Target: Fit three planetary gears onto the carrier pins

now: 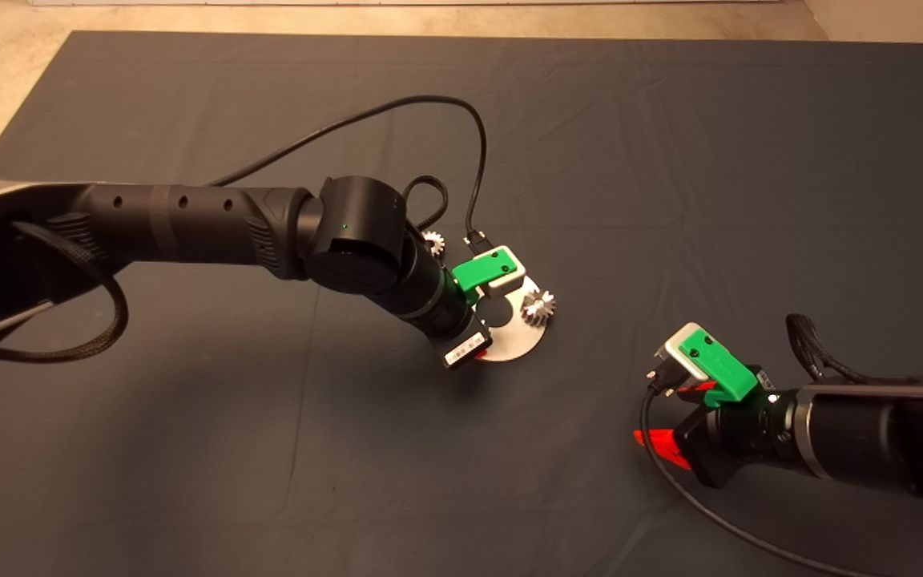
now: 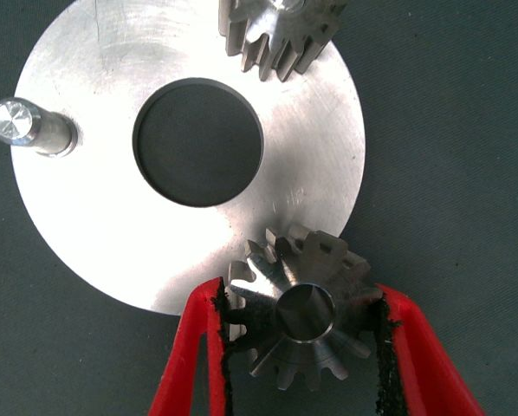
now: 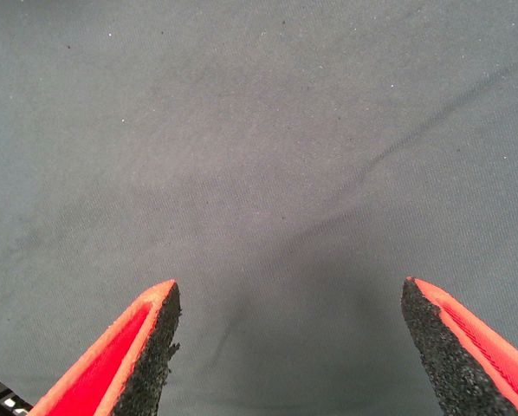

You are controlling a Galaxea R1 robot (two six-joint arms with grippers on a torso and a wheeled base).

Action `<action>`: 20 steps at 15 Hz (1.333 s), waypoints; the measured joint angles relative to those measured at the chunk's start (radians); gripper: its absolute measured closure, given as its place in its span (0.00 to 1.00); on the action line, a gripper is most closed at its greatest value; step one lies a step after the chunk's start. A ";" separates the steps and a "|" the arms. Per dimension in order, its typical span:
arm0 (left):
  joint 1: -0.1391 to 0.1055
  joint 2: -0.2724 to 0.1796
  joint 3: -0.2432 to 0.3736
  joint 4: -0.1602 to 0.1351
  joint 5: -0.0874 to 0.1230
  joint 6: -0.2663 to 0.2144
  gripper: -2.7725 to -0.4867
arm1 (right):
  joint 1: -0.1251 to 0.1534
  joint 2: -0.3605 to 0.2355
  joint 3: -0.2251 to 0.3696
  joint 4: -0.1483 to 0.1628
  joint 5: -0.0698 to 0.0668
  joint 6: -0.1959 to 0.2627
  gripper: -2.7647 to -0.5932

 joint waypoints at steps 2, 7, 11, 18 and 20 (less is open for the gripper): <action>0.000 0.001 -0.001 0.000 -0.011 0.000 0.91 | 0.000 0.000 0.000 0.000 0.000 0.000 0.40; 0.000 0.001 -0.012 0.000 -0.012 0.011 0.91 | 0.000 0.000 0.000 0.000 0.000 0.000 0.40; 0.000 -0.002 -0.014 0.000 -0.013 0.022 0.91 | 0.000 0.000 0.000 0.000 0.000 0.000 0.40; 0.000 -0.002 -0.014 0.000 -0.014 0.023 0.91 | 0.000 0.000 0.000 0.000 0.000 0.000 0.40; 0.000 -0.002 -0.014 -0.001 -0.014 0.023 0.91 | 0.000 0.000 0.000 0.000 0.000 0.000 0.40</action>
